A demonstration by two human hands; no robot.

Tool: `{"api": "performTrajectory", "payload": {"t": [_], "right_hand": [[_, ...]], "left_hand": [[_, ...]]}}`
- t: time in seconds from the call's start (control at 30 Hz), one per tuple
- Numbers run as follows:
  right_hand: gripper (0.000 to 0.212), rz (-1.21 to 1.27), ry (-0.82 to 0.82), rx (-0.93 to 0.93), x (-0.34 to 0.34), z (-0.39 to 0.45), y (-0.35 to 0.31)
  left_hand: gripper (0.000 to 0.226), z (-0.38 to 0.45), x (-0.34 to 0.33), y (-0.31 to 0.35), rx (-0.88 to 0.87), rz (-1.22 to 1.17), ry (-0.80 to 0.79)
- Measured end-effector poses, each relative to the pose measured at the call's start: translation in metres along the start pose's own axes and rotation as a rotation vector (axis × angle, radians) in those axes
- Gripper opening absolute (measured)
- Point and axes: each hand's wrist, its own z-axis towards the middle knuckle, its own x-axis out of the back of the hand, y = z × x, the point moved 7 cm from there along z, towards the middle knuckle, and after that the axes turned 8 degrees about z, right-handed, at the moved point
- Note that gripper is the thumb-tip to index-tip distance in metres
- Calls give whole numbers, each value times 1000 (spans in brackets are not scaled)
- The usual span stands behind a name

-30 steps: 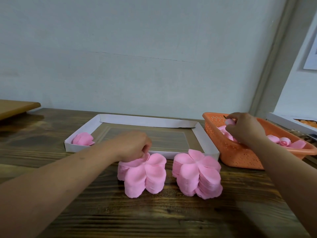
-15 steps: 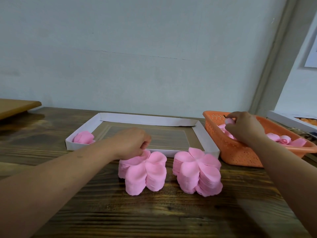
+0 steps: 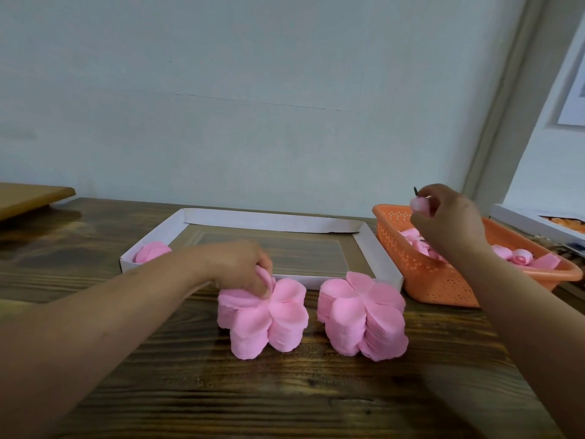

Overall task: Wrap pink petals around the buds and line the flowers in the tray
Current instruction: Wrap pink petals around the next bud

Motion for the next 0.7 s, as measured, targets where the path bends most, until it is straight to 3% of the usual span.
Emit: {"api": "performTrajectory", "payload": {"t": [0.1,0.2,0.37,0.53,0.7], "right_hand": [[19,163,14,41,4,-9,-22],[16,464,-76,-32,-4,-20,-43],[32,899,-260,-81,-25,-47,-81],[37,952,-412,11,-42,-70,-98],[31,841,-433,17,-44,-75,-92]], "left_hand": [[17,-7,13,-5,61,-219,136],[21,-18,13,-1,91,-707,204],[23,-26,-1,21,119,-1189,276],[18,-22,-16,37,130,-1485,303],[12,-17,-26,49,168,-1628,277]]}}
